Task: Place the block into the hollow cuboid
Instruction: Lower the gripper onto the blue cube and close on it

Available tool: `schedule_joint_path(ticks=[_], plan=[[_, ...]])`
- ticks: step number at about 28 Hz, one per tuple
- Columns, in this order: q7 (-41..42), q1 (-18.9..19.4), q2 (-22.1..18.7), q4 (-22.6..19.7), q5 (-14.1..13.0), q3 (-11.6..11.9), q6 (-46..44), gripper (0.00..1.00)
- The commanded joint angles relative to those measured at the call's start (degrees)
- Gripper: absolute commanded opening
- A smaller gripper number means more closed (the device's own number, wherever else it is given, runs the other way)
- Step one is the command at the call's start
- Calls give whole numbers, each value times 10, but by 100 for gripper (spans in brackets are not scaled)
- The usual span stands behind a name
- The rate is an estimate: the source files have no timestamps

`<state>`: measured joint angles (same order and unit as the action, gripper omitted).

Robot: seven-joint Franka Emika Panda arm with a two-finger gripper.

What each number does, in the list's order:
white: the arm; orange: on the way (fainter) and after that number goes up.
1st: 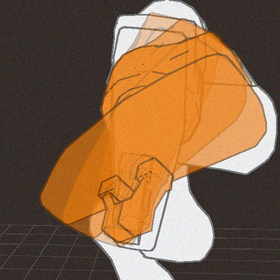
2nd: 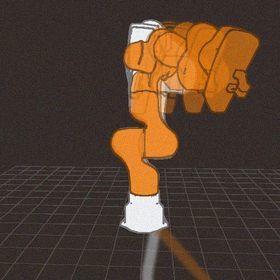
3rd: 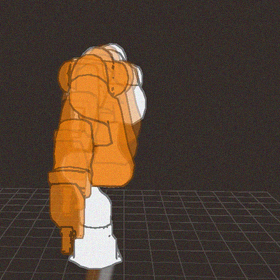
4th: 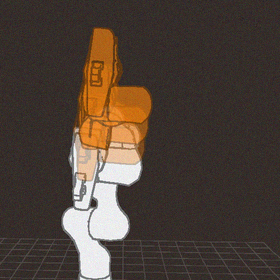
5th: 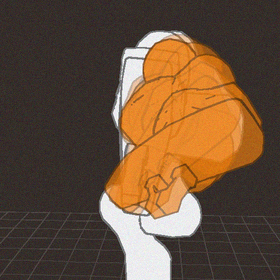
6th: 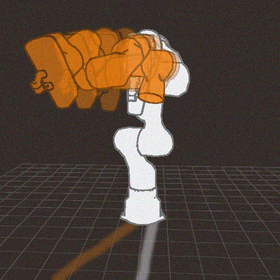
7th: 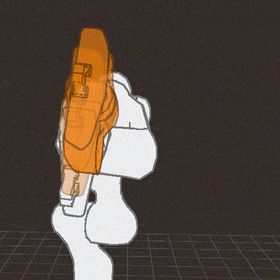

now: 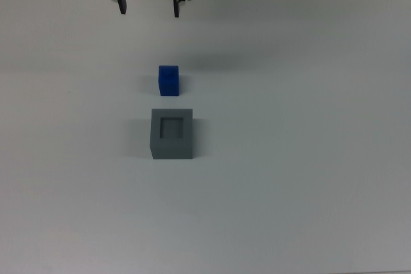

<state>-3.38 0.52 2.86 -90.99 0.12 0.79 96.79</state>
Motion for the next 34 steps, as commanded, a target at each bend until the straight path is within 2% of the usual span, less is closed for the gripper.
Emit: schedule_joint_path(ticks=[1,6,11,15,22,27,31,34], plan=[[13,4,2,-9,-20,1,-5,100],[13,5,22,-42,-23,-1,8,100],[13,9,23,-94,-21,-3,48,100],[13,9,26,-119,-15,-3,70,100],[14,10,54,-190,45,-9,149,100],[14,9,98,-195,61,-11,182,100],[14,10,111,-194,62,-16,195,100],[13,9,112,-195,61,-28,195,100]])
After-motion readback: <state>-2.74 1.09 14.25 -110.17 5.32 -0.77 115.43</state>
